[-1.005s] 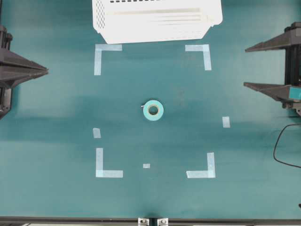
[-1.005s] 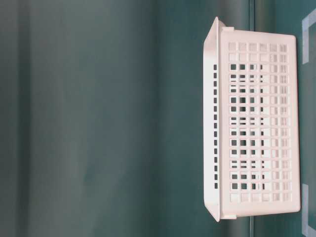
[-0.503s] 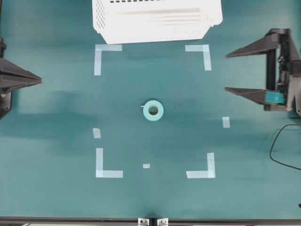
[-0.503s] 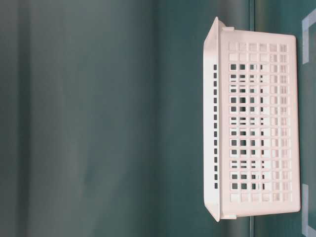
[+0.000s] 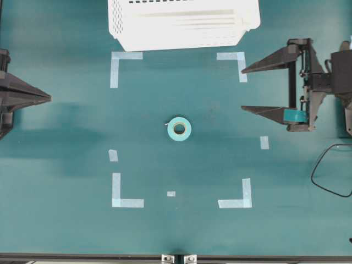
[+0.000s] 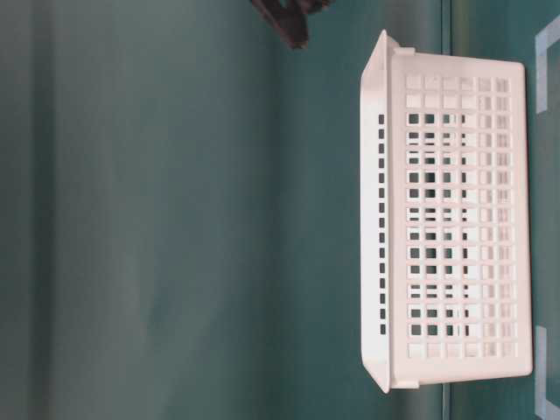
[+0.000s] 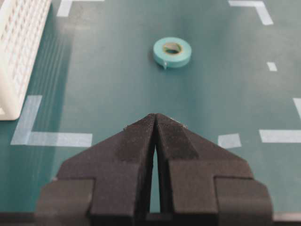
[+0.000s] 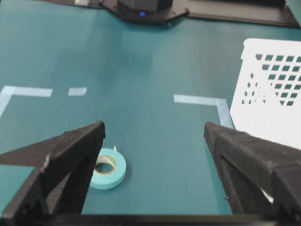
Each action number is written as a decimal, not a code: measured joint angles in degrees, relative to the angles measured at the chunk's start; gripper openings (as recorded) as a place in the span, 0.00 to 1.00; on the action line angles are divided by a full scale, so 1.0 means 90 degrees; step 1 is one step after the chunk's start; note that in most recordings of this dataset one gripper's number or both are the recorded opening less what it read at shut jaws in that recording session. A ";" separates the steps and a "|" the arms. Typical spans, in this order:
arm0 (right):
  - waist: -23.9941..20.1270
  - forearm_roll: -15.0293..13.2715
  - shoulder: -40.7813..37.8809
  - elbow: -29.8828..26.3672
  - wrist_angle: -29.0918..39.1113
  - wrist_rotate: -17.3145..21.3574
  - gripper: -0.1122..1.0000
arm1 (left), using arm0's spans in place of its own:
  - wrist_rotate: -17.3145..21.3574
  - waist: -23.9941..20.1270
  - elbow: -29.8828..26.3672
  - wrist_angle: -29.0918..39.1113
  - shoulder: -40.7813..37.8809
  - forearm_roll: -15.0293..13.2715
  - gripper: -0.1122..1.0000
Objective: Put the tape in the middle into the white basket.
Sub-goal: 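Move the right gripper open toward the light-blue tape roll, then position the open right gripper above the tape roll, then lower the right gripper around the tape roll and close on it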
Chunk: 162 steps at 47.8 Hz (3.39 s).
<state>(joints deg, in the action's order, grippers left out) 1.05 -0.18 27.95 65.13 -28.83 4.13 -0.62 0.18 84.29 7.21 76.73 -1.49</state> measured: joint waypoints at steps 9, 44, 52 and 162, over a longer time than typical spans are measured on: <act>0.0000 0.0000 -0.0518 -0.0195 -0.0020 0.0000 1.00 | 0.0000 0.0000 0.0098 -0.0020 0.0205 0.0000 0.00; -0.0127 -0.0010 -0.2295 -0.1377 0.0732 0.0234 1.00 | 0.0000 0.0000 0.0381 -0.0156 0.0645 0.0000 0.00; -0.0176 0.0000 -0.2500 -0.1514 0.0830 0.0273 1.00 | 0.0000 -0.0010 0.0391 -0.0156 0.0645 0.0010 0.00; -0.0498 -0.0010 -0.4580 -0.2754 0.1367 0.1084 1.00 | 0.0039 -0.0088 0.0508 -0.0283 0.0645 0.0010 0.00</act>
<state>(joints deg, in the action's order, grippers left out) -3.43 -0.26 -13.27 40.34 -16.52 13.89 -0.26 -0.62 88.86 4.66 82.53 -1.41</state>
